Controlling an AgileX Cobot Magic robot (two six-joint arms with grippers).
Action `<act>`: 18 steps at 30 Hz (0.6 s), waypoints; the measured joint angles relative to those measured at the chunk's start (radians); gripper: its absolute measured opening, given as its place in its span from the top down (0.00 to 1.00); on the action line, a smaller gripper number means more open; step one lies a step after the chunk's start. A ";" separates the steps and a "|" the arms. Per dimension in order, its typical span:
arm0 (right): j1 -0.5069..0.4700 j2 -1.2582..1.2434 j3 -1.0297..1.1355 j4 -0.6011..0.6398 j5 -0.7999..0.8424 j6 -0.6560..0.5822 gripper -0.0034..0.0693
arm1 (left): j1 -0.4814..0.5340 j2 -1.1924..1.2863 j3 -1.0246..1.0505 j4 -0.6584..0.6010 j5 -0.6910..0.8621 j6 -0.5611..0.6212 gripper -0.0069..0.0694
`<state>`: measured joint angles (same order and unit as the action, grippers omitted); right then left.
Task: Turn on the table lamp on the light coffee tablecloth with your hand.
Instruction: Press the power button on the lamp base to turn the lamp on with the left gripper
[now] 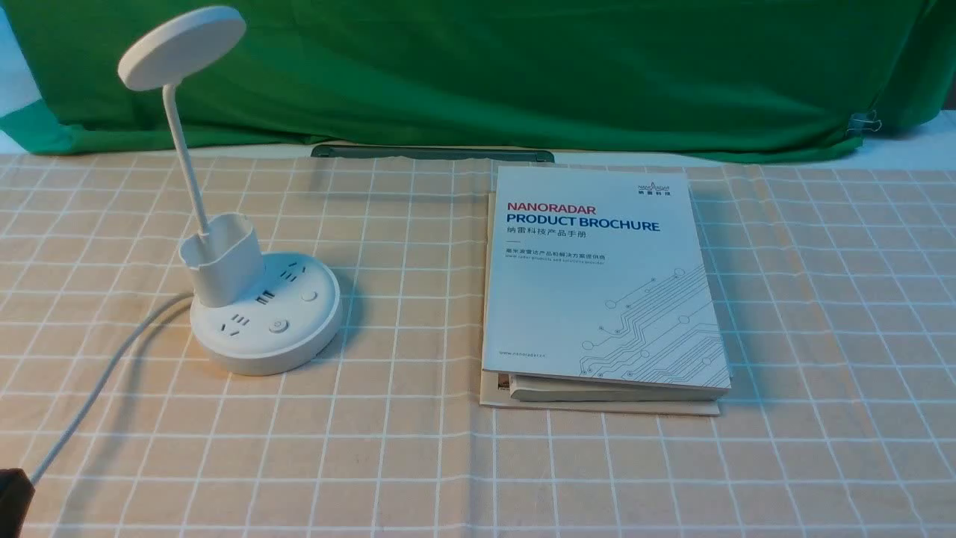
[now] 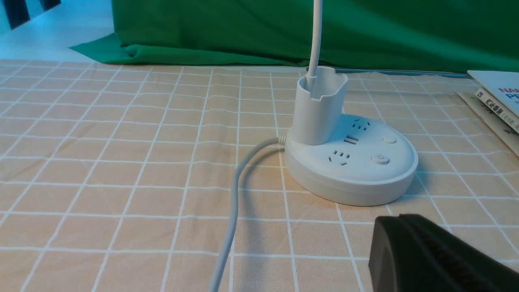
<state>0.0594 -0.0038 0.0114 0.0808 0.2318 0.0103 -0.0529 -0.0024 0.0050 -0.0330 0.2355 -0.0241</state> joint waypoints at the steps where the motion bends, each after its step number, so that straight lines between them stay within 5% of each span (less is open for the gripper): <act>1: 0.000 0.000 0.000 0.000 0.000 0.000 0.71 | 0.000 0.000 0.000 0.000 0.000 0.000 0.91; 18: 0.000 0.000 0.000 0.000 0.000 0.000 0.67 | 0.000 0.000 0.000 0.000 0.000 0.000 0.91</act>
<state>0.0594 -0.0038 0.0114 0.0808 0.2318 0.0103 -0.0529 -0.0024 0.0050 -0.0330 0.2355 -0.0241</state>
